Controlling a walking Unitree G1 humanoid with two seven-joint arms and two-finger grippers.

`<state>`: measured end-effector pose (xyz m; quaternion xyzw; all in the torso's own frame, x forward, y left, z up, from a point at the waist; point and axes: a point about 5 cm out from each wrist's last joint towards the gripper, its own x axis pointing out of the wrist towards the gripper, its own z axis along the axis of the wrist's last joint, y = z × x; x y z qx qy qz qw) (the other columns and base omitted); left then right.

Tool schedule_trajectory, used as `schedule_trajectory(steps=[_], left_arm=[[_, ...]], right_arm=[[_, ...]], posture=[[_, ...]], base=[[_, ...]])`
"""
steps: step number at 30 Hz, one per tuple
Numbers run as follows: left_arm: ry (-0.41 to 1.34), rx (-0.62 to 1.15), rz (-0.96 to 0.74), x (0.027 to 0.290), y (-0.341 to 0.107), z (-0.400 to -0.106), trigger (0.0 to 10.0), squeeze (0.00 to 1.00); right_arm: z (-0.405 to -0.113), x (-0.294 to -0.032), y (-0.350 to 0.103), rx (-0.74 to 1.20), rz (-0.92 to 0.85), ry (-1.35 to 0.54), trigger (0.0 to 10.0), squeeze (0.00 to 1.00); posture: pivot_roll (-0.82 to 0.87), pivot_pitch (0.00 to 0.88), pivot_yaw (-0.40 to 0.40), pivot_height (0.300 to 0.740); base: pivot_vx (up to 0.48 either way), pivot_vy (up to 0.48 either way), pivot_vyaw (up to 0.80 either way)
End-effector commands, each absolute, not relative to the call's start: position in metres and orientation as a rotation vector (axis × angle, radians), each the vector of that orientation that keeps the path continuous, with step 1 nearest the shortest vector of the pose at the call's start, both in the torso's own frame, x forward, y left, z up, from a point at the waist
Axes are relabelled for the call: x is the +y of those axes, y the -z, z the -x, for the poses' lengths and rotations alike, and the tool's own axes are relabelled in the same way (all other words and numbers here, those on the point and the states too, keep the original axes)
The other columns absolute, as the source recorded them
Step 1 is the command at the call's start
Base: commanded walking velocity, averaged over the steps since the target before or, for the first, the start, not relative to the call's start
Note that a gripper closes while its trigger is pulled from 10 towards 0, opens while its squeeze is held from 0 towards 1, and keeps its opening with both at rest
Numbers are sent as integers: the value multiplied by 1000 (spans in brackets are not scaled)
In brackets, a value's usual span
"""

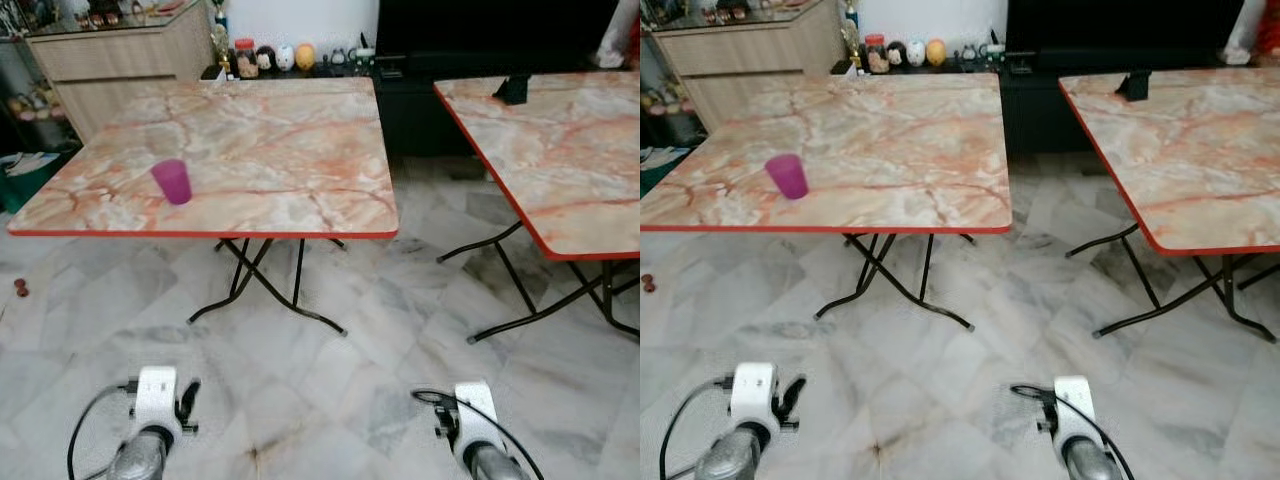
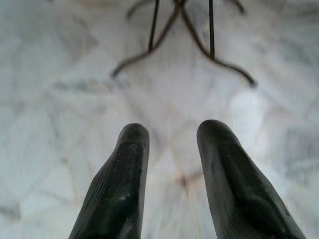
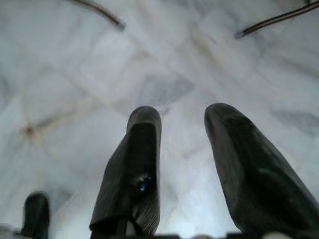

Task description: Setting the table

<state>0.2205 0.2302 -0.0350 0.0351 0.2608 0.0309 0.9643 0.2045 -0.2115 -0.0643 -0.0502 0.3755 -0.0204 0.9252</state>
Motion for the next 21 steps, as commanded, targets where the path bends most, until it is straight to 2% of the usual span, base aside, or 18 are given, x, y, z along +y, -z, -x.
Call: schedule_trajectory(steps=[1, 21], left_arm=[[-89, 597, -90, 237, 46, -207, 10000, 0], [-122, 713, -93, 248, 62, -183, 10000, 0]], right_arm=[[-202, -203, 68, 794, 85, 22, 10000, 0], [-194, -195, 74, 822, 58, 49, 10000, 0]], posture=[[-42, 0, 40, 740], [-42, 0, 52, 740]], base=[[0, 390, 0], [0, 392, 0]])
